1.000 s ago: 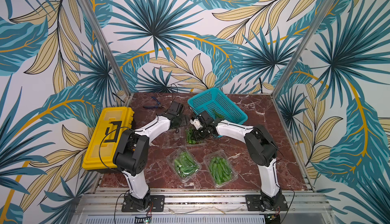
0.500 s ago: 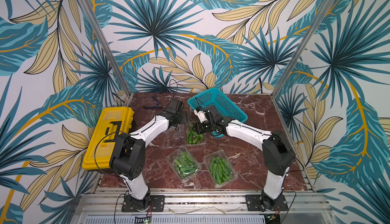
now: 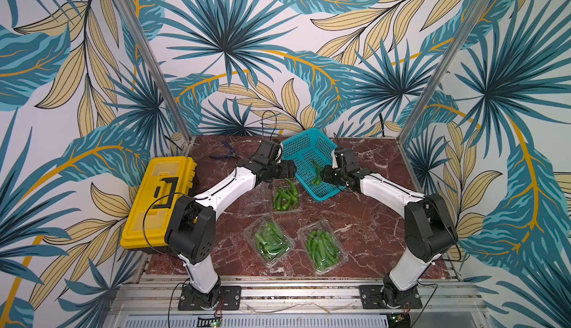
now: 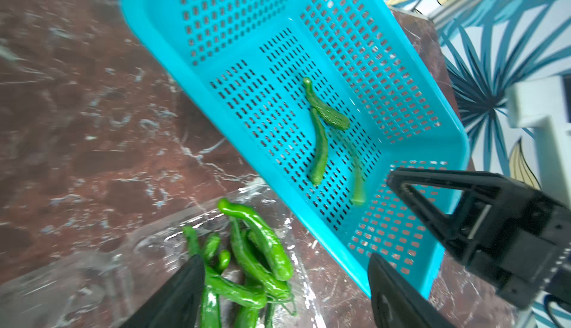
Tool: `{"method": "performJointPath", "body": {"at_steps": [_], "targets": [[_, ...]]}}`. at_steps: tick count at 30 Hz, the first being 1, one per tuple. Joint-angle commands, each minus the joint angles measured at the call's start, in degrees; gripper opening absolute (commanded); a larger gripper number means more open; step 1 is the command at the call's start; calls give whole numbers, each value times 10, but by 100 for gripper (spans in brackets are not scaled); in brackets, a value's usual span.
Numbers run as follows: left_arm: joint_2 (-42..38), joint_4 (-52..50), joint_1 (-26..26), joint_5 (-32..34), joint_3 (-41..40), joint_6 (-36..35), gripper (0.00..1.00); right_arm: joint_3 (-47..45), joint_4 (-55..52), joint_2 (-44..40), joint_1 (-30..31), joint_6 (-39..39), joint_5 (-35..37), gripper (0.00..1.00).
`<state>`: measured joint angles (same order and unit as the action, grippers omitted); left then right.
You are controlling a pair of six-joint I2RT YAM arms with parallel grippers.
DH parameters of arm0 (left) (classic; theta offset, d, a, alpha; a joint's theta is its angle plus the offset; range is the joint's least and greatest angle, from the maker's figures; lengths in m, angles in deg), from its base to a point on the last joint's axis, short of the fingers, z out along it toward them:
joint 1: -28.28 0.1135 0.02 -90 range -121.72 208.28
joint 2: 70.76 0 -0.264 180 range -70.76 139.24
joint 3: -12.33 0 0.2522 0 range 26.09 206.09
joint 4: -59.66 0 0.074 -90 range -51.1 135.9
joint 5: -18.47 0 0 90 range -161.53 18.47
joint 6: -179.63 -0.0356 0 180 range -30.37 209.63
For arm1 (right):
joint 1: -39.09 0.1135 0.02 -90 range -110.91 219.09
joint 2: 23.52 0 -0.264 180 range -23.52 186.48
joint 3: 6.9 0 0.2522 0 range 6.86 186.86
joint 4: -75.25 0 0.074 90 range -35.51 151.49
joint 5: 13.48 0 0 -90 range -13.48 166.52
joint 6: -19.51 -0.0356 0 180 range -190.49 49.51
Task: Take small green peppers out of containers
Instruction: Place the green pepper in the basket, then pick up the green pepper from the packing box.
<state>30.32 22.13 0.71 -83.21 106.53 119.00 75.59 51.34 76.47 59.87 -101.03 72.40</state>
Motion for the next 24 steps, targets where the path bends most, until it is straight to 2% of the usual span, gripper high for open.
{"method": "performJointPath", "body": {"at_steps": [1,10,15,24], "targets": [[26,-7,-9,-36,22,13,83,-16,6,8,5,-18,-3,28],[45,-11,-8,-74,-6,62,78,-27,14,4,4,-19,-19,28],[45,-22,2,-88,-34,98,64,-37,19,3,5,-22,-22,28],[71,-67,6,-63,-32,97,62,-41,33,7,4,-24,-36,28]]}}
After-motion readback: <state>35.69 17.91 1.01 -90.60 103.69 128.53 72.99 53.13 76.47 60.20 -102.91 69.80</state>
